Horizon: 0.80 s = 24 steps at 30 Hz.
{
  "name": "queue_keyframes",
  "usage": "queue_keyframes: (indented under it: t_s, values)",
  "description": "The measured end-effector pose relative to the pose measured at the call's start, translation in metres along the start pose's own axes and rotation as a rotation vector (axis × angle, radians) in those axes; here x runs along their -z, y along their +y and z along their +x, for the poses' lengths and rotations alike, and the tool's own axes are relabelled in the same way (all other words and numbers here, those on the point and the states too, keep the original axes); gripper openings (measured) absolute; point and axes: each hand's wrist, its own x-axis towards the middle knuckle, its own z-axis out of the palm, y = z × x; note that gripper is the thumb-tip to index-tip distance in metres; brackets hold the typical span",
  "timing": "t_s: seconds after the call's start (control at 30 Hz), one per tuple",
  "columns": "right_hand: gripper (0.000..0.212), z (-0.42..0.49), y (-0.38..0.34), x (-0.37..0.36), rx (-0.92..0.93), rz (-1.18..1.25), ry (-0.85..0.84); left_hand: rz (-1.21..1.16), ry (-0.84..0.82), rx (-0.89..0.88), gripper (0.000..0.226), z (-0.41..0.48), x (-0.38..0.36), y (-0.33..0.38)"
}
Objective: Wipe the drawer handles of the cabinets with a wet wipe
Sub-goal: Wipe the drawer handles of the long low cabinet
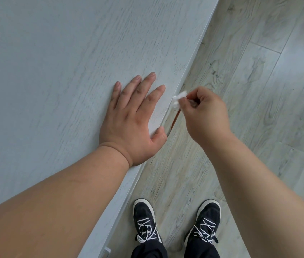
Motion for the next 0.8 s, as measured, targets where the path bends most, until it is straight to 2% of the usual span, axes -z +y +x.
queue_keyframes:
  t_s: [0.2,0.4,0.5,0.7,0.8]
  values:
    - [0.006,0.002,-0.007,-0.003,-0.015,0.061,0.018,0.000,0.001,-0.004,0.082,0.000,0.000,0.000]
    - [0.011,-0.009,0.004,-0.003,-0.015,0.023,0.060,-0.003,0.005,-0.004,0.081,-0.001,-0.001,-0.001]
    - [0.009,-0.013,0.002,-0.005,-0.067,0.093,0.082,-0.005,0.003,-0.003,0.082,-0.001,-0.001,-0.001]
    - [0.009,-0.007,-0.006,-0.012,-0.050,0.220,0.032,0.001,-0.003,-0.002,0.081,0.000,0.000,0.000]
    - [0.007,-0.021,0.000,-0.015,-0.079,0.299,0.077,0.002,-0.002,-0.001,0.081,0.000,0.000,0.000]
